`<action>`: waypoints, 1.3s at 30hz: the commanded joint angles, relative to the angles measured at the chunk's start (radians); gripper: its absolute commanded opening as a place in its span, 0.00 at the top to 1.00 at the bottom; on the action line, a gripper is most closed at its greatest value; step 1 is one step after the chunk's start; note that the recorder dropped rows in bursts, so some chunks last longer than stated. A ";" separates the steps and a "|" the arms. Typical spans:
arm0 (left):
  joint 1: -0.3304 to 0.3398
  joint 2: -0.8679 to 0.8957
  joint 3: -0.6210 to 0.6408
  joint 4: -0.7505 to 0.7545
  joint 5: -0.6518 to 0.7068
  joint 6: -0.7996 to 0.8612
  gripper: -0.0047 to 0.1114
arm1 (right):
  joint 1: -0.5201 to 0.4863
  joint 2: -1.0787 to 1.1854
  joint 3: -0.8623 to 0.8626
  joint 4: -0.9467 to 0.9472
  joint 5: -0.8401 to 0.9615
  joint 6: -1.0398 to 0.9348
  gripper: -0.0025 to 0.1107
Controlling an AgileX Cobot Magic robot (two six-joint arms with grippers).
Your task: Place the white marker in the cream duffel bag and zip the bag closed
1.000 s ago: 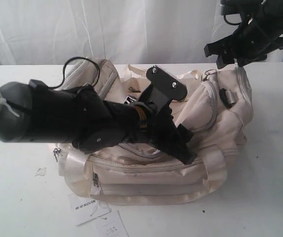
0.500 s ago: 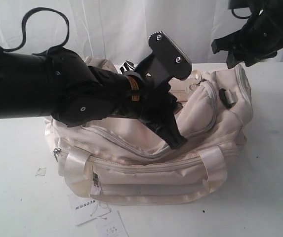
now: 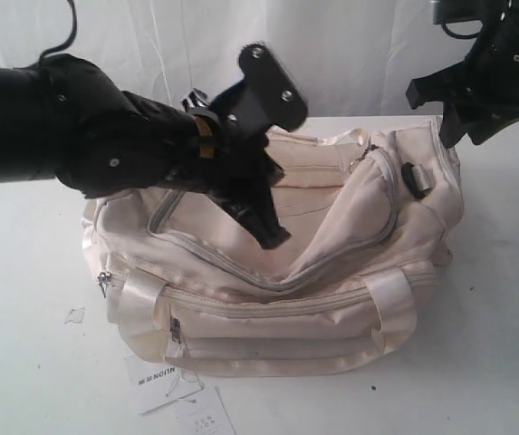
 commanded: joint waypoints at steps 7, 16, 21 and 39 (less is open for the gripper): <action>0.313 -0.101 -0.001 0.003 0.021 -0.135 0.96 | -0.009 -0.046 -0.002 -0.106 0.042 -0.022 0.85; 0.489 -0.142 0.001 0.003 0.125 -0.140 0.96 | -0.009 -0.021 -0.002 -0.110 -0.034 -0.020 0.98; 0.531 -0.145 0.001 0.003 0.166 -0.140 0.96 | -0.009 -0.010 -0.002 -0.094 -0.021 -0.020 0.98; 0.542 -0.142 0.144 0.003 0.329 -0.133 0.96 | -0.009 -0.037 0.004 -0.085 0.007 -0.100 0.98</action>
